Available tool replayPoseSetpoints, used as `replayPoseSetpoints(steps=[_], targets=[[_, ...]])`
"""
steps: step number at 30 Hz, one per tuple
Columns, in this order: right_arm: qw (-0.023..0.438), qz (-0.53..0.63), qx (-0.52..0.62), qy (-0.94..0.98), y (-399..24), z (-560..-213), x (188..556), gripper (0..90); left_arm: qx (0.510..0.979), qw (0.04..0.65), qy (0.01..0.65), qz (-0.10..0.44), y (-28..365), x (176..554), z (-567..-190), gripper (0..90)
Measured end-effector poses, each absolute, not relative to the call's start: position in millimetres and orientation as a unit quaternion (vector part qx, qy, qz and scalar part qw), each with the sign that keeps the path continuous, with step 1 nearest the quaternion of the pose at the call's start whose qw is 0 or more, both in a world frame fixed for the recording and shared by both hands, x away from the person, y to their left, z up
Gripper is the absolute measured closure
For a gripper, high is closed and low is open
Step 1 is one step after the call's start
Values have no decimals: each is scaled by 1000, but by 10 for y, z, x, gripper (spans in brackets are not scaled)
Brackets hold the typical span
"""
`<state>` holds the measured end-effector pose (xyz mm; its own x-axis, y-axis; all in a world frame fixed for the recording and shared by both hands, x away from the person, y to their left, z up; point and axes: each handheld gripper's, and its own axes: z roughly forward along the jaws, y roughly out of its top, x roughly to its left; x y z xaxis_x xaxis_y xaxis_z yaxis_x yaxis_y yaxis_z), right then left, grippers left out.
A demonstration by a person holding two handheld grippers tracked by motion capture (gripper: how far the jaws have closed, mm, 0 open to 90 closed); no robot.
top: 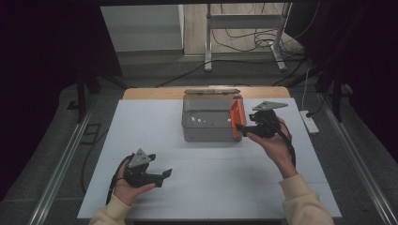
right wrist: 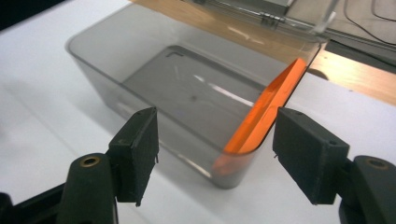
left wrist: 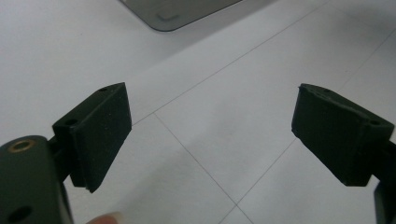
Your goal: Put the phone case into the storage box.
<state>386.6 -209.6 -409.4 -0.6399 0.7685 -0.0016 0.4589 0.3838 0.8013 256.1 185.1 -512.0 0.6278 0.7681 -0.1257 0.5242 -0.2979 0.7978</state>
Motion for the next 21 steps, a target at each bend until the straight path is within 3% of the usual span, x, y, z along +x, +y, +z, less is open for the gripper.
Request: replayPoseSetpoints(steps=[8,21], targets=[[162,448,347,808,-2280,-4257,3657,282,791,433,408,143,1877,2563,-5125,117],[163,461,325,810,-2452,-4684,3253,250,784,436,417,147,1962,2566,-5139,117]])
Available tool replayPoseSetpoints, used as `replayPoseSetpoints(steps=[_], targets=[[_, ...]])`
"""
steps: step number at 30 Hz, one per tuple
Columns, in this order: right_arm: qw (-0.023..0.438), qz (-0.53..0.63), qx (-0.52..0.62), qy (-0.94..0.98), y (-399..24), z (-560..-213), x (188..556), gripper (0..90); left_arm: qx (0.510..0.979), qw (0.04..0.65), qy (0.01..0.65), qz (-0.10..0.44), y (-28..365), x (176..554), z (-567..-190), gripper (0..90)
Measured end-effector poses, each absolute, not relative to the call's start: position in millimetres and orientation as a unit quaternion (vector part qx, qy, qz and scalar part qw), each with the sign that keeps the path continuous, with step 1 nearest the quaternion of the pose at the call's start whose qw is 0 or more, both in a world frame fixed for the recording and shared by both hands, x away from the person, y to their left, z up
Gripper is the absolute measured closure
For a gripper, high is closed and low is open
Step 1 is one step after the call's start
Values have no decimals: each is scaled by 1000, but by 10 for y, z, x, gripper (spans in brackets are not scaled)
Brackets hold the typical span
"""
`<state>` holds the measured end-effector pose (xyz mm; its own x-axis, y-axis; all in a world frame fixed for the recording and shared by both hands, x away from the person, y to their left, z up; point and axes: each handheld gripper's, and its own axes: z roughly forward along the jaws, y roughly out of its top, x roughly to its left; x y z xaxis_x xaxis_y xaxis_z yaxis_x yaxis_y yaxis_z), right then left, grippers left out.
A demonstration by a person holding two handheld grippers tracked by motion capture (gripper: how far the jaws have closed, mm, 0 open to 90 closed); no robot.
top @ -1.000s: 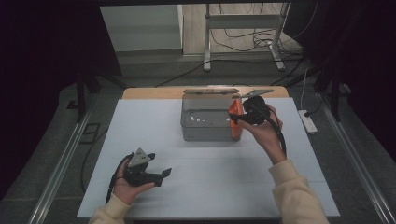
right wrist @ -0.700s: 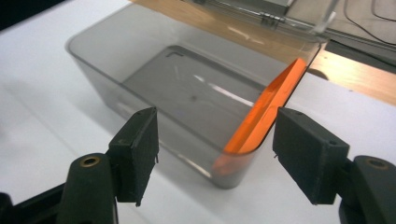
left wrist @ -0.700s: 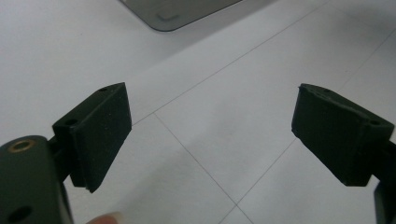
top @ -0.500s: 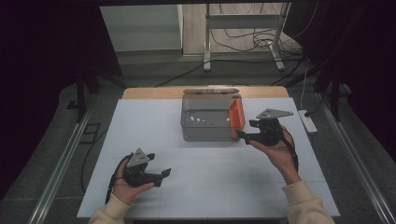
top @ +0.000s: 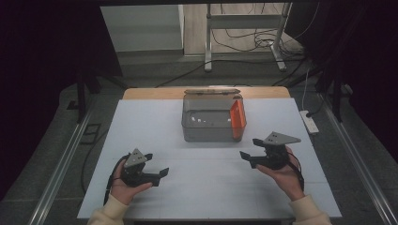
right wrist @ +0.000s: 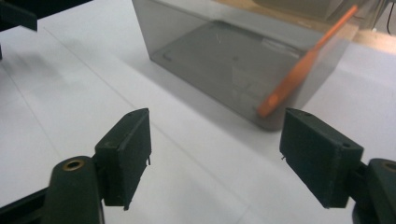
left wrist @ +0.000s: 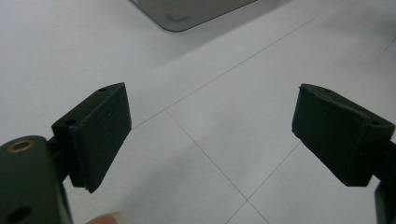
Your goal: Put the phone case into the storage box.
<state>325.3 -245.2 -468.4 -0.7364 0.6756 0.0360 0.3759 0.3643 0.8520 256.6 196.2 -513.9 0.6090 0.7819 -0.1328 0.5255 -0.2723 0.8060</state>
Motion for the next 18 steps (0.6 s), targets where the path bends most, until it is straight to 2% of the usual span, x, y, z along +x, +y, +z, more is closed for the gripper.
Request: replayPoseSetpoints(steps=[5,18], targets=[[176,460,340,801,-2608,-4825,3155,240,783,432,421,148,1993,2553,-5163,117],[155,455,343,807,-2763,-5059,3034,216,787,421,425,150,2023,2548,-5236,118]])
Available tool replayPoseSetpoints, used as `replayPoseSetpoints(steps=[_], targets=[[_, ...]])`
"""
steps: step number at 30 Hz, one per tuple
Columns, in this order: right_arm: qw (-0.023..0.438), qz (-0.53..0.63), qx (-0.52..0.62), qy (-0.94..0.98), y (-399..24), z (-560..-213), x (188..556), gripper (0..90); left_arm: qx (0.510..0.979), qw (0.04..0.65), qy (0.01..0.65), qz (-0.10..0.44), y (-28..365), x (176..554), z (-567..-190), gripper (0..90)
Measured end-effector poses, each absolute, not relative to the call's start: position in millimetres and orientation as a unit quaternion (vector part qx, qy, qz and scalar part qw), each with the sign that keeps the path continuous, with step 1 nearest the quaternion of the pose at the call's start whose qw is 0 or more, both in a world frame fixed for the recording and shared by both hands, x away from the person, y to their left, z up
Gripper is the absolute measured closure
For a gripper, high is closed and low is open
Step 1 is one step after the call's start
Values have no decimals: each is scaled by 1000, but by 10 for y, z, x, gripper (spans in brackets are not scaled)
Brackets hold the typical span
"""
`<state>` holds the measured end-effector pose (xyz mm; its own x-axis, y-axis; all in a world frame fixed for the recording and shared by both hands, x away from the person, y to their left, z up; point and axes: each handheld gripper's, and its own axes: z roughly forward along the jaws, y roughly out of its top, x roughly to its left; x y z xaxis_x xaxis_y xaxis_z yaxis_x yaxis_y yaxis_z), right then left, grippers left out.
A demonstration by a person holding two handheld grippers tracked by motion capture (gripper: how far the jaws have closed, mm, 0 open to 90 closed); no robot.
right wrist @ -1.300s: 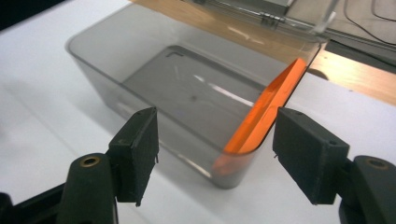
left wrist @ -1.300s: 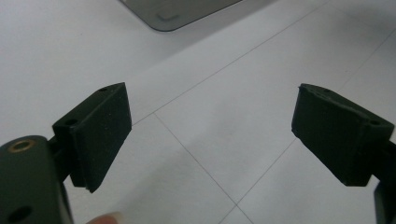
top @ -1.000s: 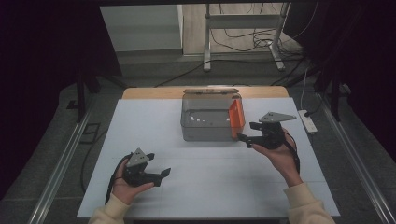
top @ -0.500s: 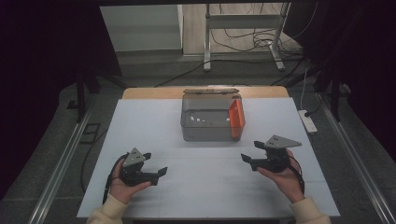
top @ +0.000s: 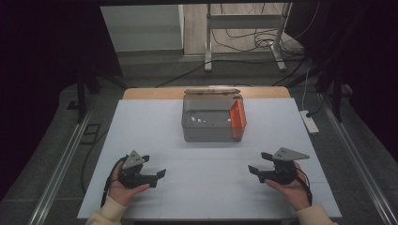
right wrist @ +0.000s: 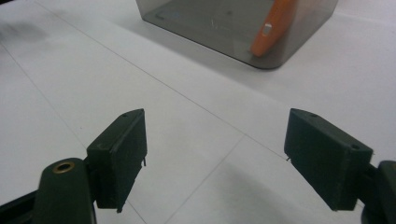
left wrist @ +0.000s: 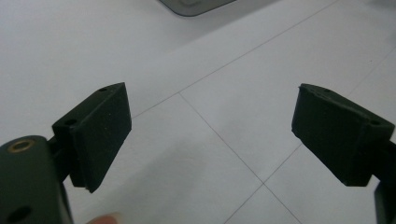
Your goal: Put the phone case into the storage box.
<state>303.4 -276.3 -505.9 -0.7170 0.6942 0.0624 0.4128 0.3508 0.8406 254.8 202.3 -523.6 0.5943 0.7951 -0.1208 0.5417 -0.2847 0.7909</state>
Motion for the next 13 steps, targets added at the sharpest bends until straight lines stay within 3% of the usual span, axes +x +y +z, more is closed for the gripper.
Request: replayPoseSetpoints(steps=[13], targets=[[156,464,342,802,-2771,-5058,3040,212,794,413,420,151,1993,2552,-5262,118]])
